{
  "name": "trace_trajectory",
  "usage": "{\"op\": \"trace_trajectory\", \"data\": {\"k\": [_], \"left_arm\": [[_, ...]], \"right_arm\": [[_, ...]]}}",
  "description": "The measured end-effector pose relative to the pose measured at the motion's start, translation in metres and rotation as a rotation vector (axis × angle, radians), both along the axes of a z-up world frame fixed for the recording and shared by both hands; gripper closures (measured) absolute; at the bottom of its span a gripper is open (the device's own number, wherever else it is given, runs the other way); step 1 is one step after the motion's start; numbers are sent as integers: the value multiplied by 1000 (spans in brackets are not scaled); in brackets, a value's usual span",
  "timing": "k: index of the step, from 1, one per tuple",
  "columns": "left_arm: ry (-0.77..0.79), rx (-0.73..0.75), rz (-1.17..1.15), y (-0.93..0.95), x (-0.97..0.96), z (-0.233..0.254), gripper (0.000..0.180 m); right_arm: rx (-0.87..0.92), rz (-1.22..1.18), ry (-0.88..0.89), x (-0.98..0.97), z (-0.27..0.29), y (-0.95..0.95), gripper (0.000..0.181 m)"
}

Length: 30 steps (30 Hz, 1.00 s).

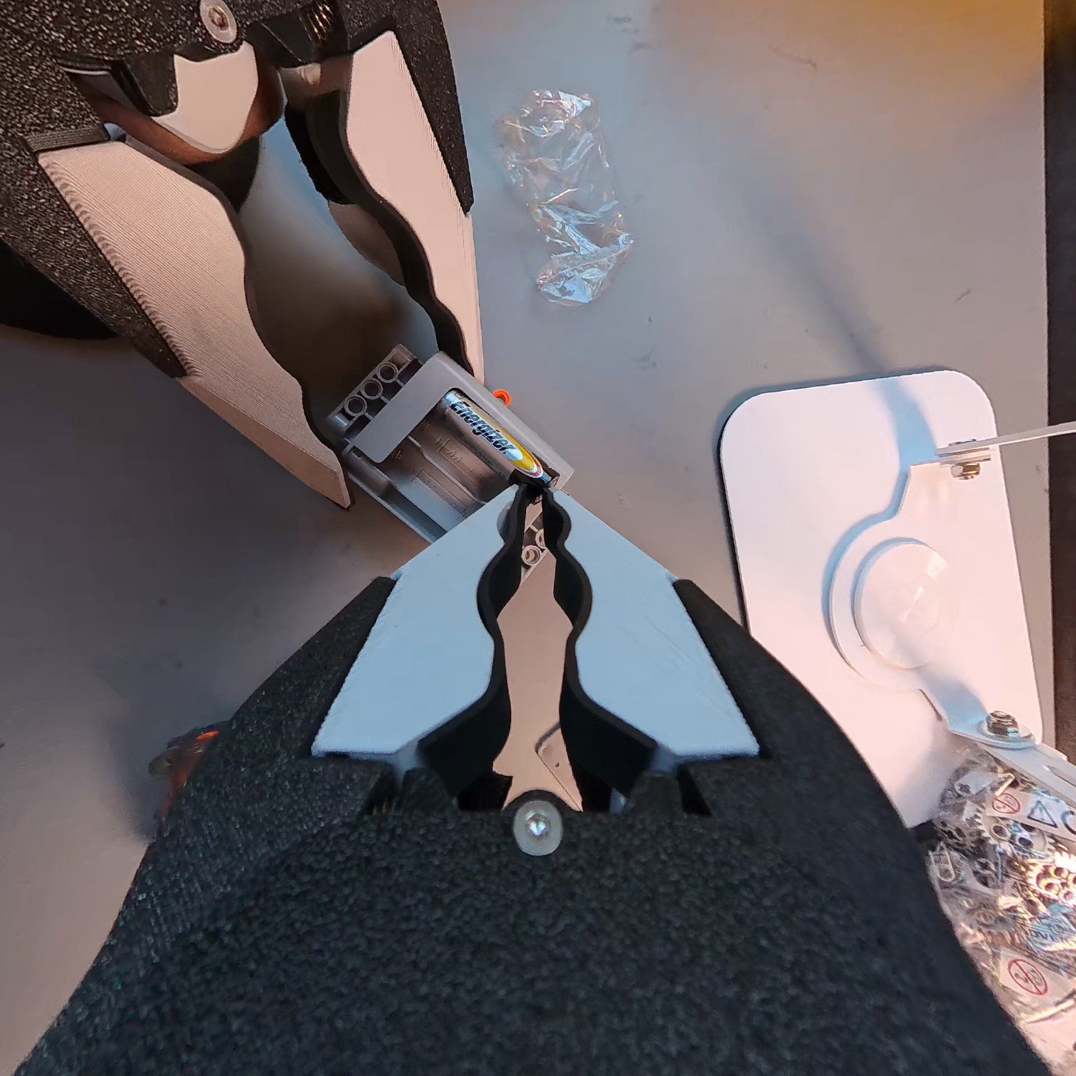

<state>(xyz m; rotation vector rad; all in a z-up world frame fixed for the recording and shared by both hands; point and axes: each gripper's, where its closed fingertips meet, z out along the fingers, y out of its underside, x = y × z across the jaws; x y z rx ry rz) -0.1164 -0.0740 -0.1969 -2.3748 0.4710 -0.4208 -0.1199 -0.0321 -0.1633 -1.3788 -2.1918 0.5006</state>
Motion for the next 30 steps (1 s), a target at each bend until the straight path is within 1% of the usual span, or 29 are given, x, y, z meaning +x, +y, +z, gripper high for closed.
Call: {"op": "trace_trajectory", "data": {"k": [3, 5, 7, 9, 13, 15, 16, 19, 24, 26, 30], "left_arm": [[-15, 1, -6, -2, 1, 0, 120], [-34, -1, -10, -2, 2, 0, 119], [-36, -1, -13, -2, 2, 0, 119], [-37, 2, -14, -2, 2, 0, 119], [-44, -2, -22, -3, 3, 0, 119], [-43, -1, -27, -3, 4, 0, 119], [-44, -1, -28, -3, 4, 0, 119], [-53, -4, -29, -4, 4, 0, 119], [-108, -27, -27, -4, 4, 2, 119], [-127, -33, -26, -4, 4, 2, 119], [-161, -46, -23, -4, 4, 3, 119]], "right_arm": [[-23, 22, -2, 2, 0, -2, 177], [-105, -1, 33, 1, 5, -1, 176], [-180, -9, 46, 4, 11, 1, 170], [-166, -1, 46, 9, 11, 7, 159], [-240, 42, 77, 11, 11, 0, 152], [-249, 85, 58, 10, 5, -6, 149], [-236, 103, 47, 9, 0, -8, 149], [-185, 154, 24, 8, -9, -10, 160], [-170, 219, -14, 12, -6, -10, 164], [-191, 204, -21, 16, -2, -8, 165], [-169, 130, 5, 20, 4, 0, 165]]}}
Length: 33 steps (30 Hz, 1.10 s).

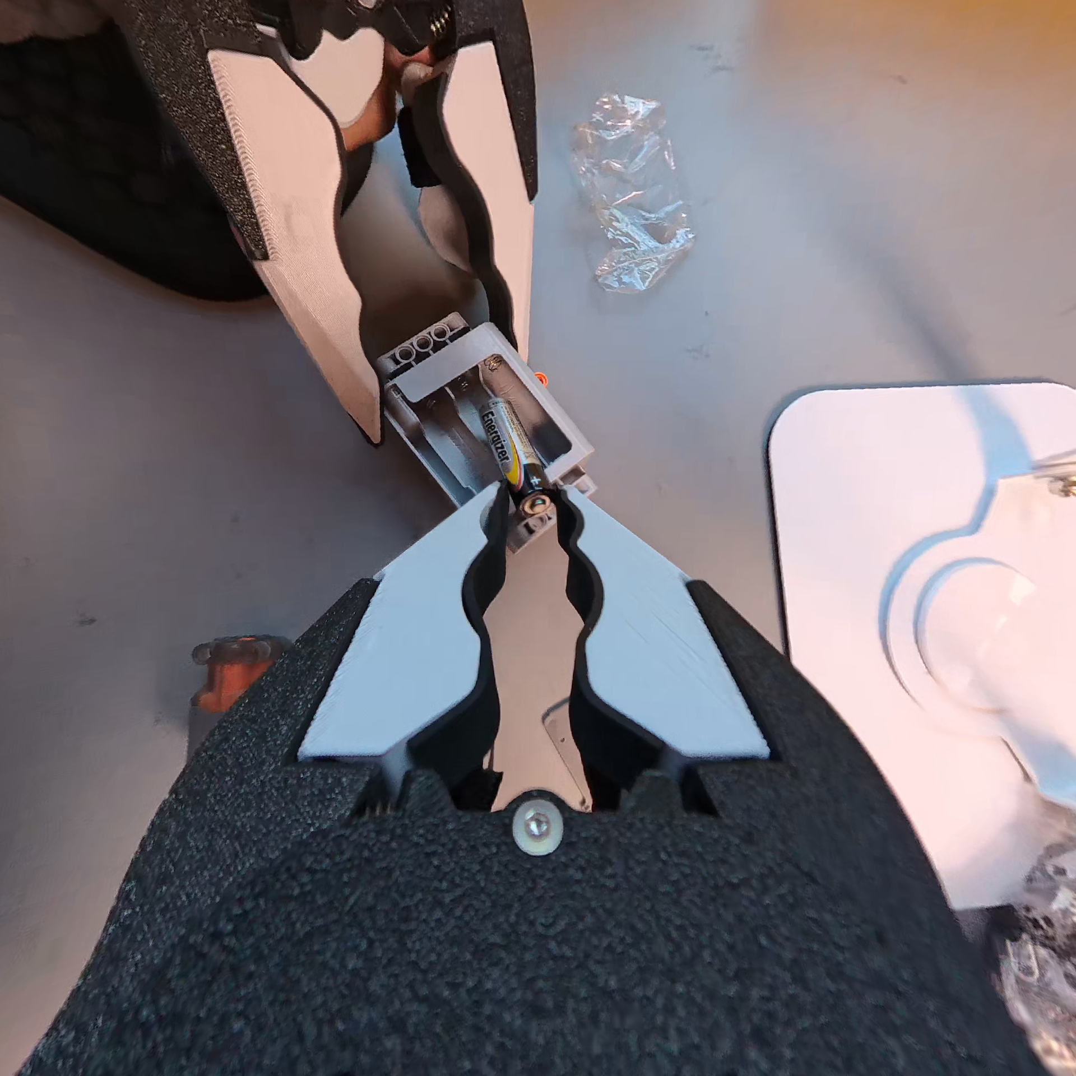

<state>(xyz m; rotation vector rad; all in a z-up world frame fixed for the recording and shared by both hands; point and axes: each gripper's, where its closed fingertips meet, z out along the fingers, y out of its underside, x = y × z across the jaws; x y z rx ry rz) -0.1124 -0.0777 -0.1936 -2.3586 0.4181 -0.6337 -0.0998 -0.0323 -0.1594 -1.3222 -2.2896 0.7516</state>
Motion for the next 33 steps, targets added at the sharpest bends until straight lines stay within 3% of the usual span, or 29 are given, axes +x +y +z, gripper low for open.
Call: {"op": "trace_trajectory", "data": {"k": [11, 23, 26, 33], "left_arm": [[-200, -71, 15, 1, -2, 8, 119], [-243, -86, 16, 1, -2, 9, 119], [-210, -73, 11, 1, -2, 8, 119], [37, 20, -20, -1, 1, -2, 119]], "right_arm": [[68, -125, 54, -3, 16, 6, 166], [-83, -53, 79, -20, 13, -6, 167], [-167, -46, 97, -18, 15, -6, 167], [-293, -2, 67, -6, 11, -14, 167]]}}
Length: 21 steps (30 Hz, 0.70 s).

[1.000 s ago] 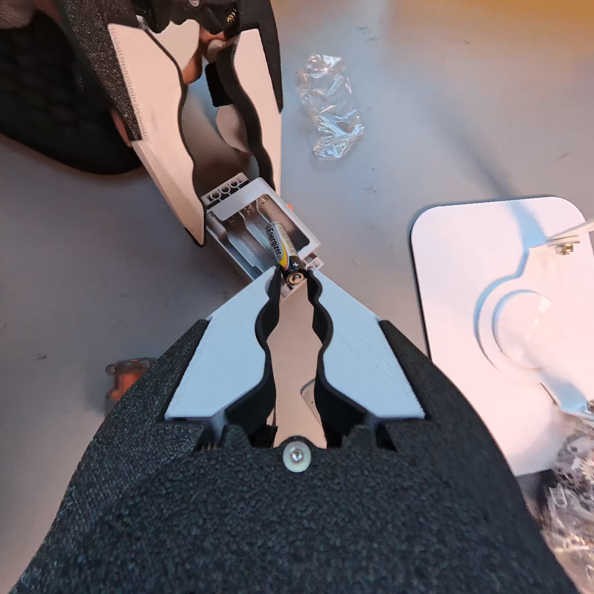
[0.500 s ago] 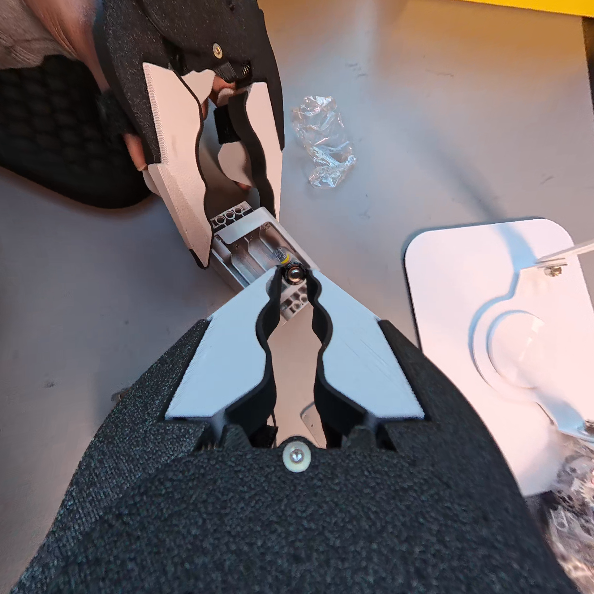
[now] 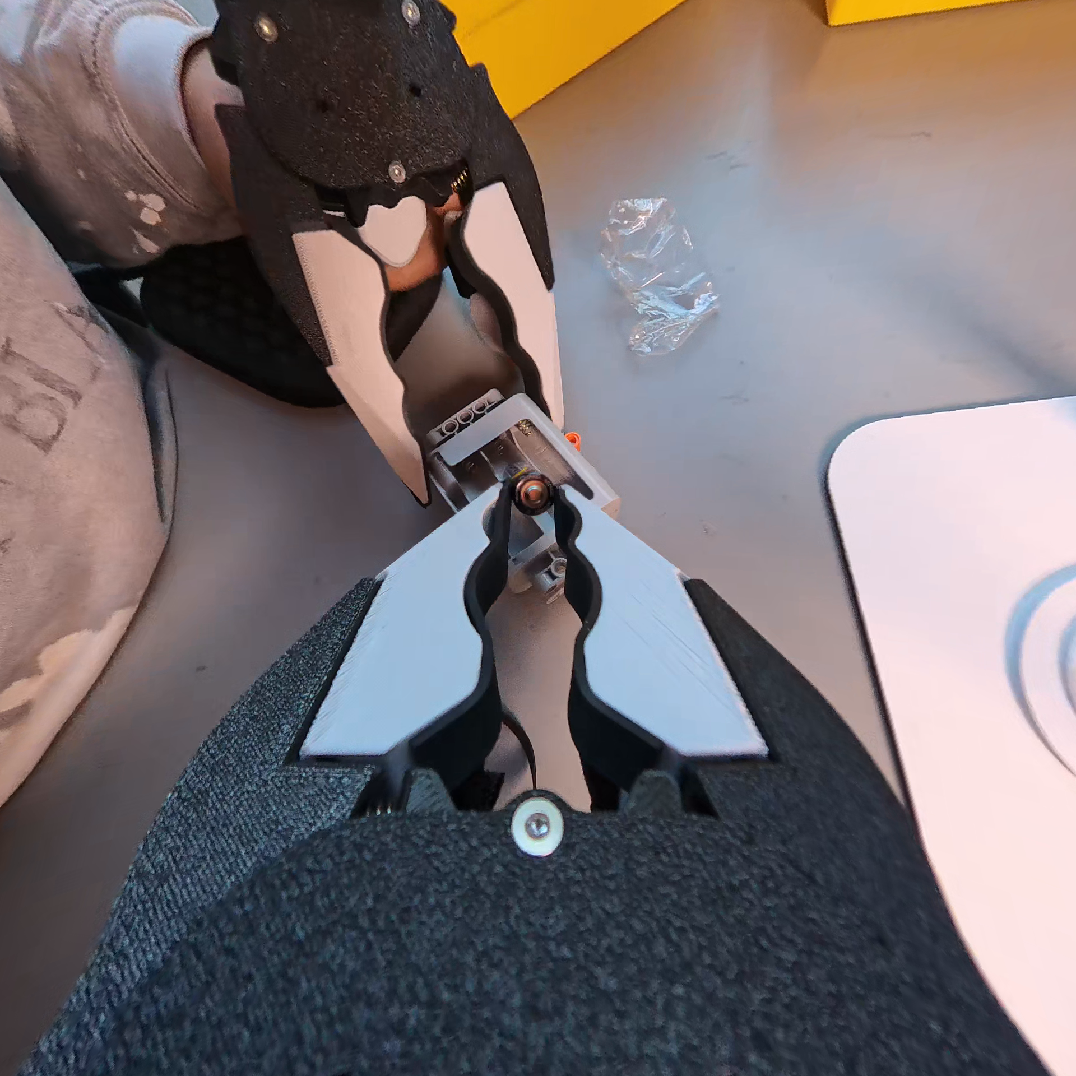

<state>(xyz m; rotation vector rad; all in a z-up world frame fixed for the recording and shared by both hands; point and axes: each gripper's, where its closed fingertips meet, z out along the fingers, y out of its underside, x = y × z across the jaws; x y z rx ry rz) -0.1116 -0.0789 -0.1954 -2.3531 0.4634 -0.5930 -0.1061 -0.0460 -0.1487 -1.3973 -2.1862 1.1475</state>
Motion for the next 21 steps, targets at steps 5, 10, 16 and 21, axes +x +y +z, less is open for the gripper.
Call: {"op": "trace_trajectory", "data": {"k": [5, 10, 16, 21], "left_arm": [[47, 13, -8, 0, 0, -2, 119], [47, 14, -8, 0, 0, -2, 119], [46, 17, -7, 0, 1, -2, 119], [45, 19, -8, 0, 1, -2, 119]], "right_arm": [[-51, 13, 1, -2, -6, -3, 167], [-68, 35, -9, -4, -6, -8, 167], [-157, 16, 3, 4, 12, -6, 167], [-118, 2, -72, 11, -5, -14, 168]]}}
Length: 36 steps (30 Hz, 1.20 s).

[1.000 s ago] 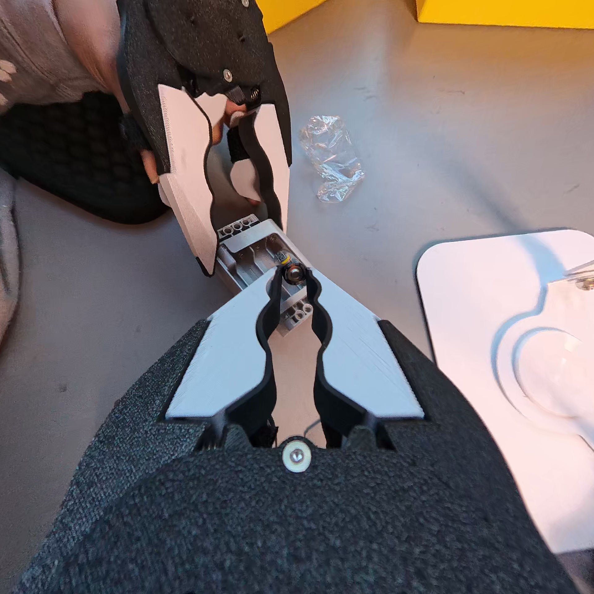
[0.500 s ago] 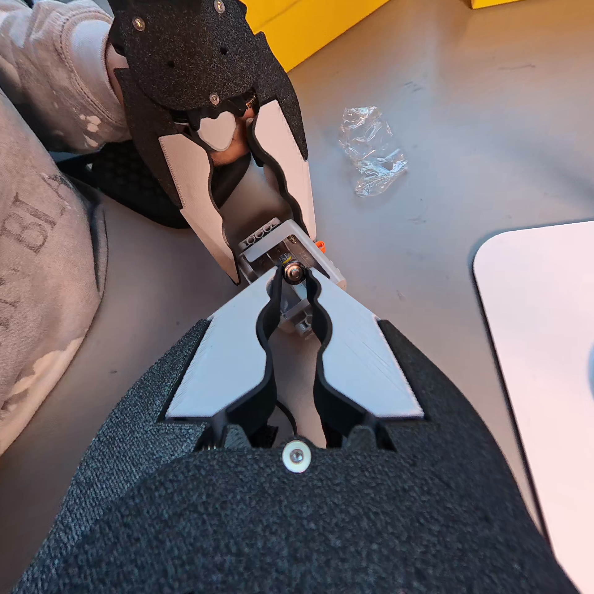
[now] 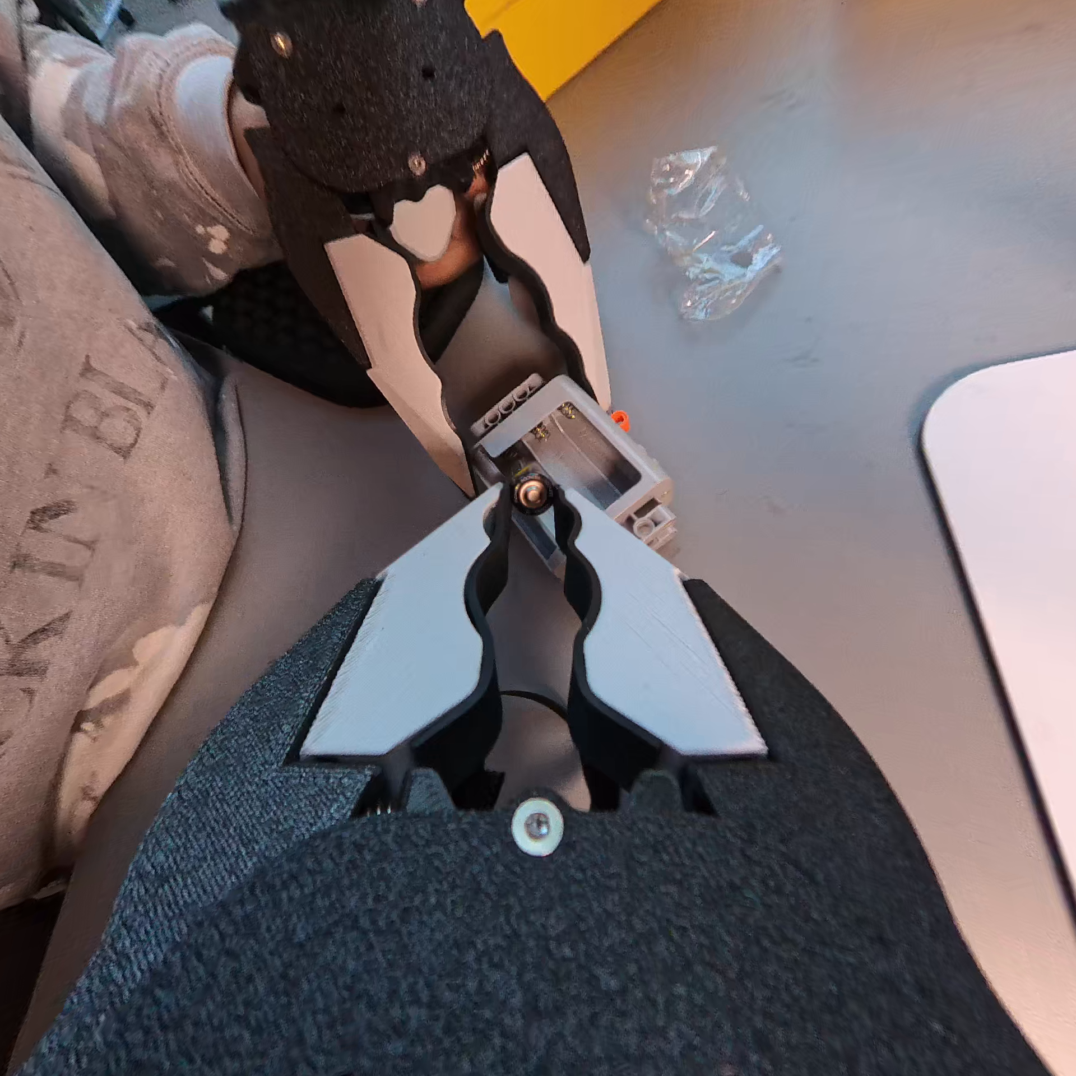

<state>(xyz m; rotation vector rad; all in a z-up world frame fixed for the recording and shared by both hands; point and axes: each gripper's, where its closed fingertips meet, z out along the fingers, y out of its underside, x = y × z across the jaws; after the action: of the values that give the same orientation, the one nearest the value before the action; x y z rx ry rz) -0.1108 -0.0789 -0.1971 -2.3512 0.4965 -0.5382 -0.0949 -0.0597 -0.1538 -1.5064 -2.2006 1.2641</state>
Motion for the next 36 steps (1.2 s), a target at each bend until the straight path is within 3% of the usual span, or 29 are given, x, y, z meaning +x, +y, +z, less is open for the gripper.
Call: {"op": "trace_trajectory", "data": {"k": [10, 16, 26, 34, 36], "left_arm": [[-2, 1, 0, 0, 0, 0, 119], [-3, 3, 0, 0, 0, 0, 118], [5, 8, 0, 0, 0, 0, 119], [1, 8, 1, 0, 0, 0, 118], [0, 9, 1, 0, 0, 0, 118]], "right_arm": [[151, -62, -21, 6, -6, 10, 157], [202, -125, -1, 8, -4, 13, 181], [238, -109, -93, 5, -19, 9, 181], [549, 31, -144, 5, -20, 10, 180], [523, 24, -136, 6, -13, 12, 168]]}}
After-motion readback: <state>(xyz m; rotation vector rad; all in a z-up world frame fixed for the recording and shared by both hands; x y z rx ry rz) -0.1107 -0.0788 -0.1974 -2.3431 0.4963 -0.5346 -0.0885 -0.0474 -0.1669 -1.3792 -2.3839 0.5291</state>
